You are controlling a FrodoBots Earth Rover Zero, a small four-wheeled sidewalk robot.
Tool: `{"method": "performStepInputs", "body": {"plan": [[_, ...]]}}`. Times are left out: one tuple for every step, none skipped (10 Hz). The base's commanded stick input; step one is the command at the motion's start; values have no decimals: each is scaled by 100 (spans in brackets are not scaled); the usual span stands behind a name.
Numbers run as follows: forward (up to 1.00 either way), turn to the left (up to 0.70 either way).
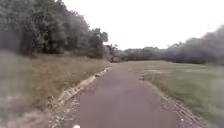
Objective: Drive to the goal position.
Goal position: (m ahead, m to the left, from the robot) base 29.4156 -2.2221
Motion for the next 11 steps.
{"method": "performStepInputs", "body": {"plan": [[100, -20], [100, 0], [100, 0], [100, 0], [100, 0], [100, 0], [100, 0], [100, 0], [100, 0], [100, 0], [100, 0]]}}
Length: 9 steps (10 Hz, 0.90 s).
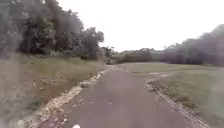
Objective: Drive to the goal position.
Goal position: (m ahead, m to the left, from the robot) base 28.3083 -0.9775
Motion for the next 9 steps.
{"method": "performStepInputs", "body": {"plan": [[100, 0], [100, -1], [100, -2], [100, -17], [100, -20], [100, -9], [100, 0], [100, 0], [100, 0]]}}
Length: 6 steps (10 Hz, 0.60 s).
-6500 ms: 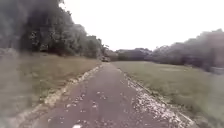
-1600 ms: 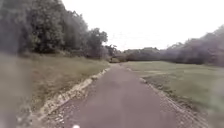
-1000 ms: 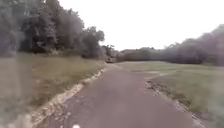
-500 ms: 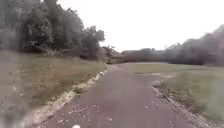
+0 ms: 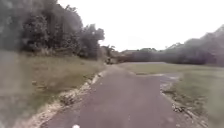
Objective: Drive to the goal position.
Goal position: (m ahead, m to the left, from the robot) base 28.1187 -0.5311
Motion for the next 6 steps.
{"method": "performStepInputs", "body": {"plan": [[100, 0], [100, 0], [100, 0], [100, 0], [100, -3], [100, -29]]}}
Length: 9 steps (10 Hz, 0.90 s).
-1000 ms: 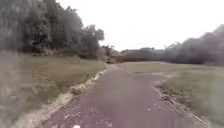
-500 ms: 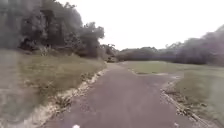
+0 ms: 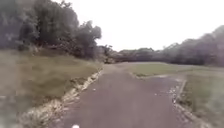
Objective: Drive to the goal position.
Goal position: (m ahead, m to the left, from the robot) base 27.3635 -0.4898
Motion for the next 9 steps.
{"method": "performStepInputs", "body": {"plan": [[100, -28], [100, -15], [100, 0], [100, 0], [100, 0], [100, 0], [100, 0], [100, 0], [100, 0]]}}
